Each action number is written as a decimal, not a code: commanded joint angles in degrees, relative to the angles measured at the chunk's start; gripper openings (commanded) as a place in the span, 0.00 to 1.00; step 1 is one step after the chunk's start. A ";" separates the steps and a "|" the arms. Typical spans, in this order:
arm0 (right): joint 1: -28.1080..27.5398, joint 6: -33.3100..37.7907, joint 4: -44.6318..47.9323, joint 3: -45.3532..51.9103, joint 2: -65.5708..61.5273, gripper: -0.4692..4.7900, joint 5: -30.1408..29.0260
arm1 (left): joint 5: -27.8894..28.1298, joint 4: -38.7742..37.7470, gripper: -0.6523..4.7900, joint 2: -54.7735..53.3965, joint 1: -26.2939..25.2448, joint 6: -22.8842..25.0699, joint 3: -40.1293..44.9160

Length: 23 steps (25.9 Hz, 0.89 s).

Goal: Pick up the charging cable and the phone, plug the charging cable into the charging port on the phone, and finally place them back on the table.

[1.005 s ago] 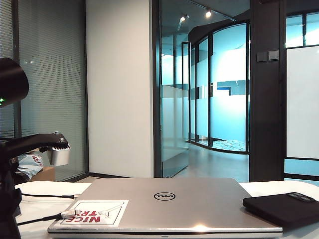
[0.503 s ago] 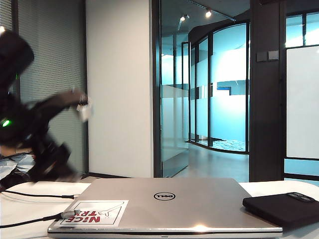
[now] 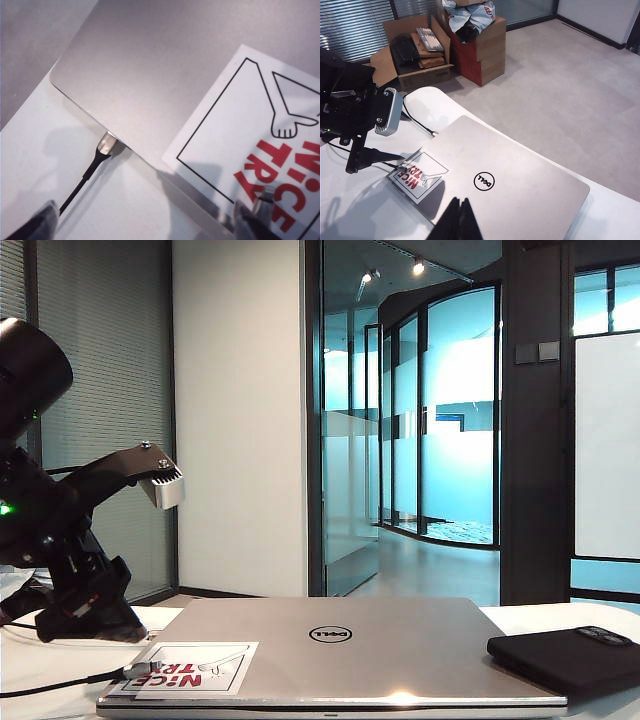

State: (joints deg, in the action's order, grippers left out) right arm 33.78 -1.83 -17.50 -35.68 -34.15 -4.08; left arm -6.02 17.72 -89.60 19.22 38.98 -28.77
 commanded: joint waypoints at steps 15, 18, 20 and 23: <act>0.07 -0.15 0.79 -0.31 0.00 0.09 0.09 | -0.46 -13.42 0.98 5.86 0.04 0.02 -0.15; 0.07 -0.15 0.79 -0.31 0.02 0.09 0.09 | -0.46 -14.01 0.98 5.79 0.04 0.04 -0.13; 0.07 -0.15 0.79 -0.31 0.02 0.09 0.09 | -0.46 -13.99 0.98 5.31 0.04 0.07 -0.13; 0.07 -0.15 0.76 -0.31 0.02 0.09 0.09 | -0.46 -13.79 0.98 3.67 0.04 0.15 -0.13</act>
State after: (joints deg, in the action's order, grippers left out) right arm 33.78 -1.83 -17.50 -35.68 -34.17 -4.10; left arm -6.02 3.73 -85.54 19.22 39.00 -28.77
